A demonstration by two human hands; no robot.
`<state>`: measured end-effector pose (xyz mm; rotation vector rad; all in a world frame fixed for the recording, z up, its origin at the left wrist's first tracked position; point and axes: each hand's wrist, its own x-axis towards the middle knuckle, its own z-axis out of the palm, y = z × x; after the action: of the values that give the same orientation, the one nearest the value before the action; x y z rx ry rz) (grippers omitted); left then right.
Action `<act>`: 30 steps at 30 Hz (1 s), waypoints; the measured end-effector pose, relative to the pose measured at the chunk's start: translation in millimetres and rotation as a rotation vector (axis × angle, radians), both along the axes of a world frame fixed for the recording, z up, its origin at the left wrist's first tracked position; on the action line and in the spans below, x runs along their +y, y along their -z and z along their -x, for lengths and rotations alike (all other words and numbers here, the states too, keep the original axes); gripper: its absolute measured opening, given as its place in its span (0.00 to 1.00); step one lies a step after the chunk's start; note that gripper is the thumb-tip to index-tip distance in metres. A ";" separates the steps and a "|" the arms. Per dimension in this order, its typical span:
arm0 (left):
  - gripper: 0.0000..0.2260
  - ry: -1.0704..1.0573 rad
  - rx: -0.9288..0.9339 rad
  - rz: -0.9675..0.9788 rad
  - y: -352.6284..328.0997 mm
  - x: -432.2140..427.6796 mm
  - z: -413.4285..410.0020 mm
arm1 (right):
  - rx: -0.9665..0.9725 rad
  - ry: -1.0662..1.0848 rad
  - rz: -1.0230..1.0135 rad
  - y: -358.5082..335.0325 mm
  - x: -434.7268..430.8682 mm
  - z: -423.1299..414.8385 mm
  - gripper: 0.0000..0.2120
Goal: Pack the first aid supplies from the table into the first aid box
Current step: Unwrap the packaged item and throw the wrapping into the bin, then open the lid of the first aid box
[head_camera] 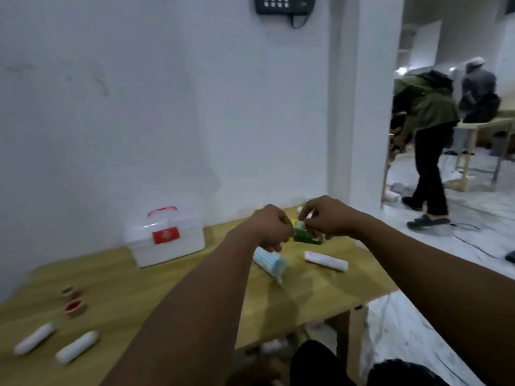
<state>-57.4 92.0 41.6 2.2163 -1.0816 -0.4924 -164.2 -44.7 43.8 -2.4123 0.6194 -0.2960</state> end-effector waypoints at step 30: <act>0.20 -0.797 -0.179 0.403 81.8 194.8 -227.0 | -0.135 0.234 -1.254 93.2 190.5 -287.4 0.26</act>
<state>169.6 286.8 -40.2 2.1174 -0.2630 0.2523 123.2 145.8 -49.5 -1.1159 0.7195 -0.0950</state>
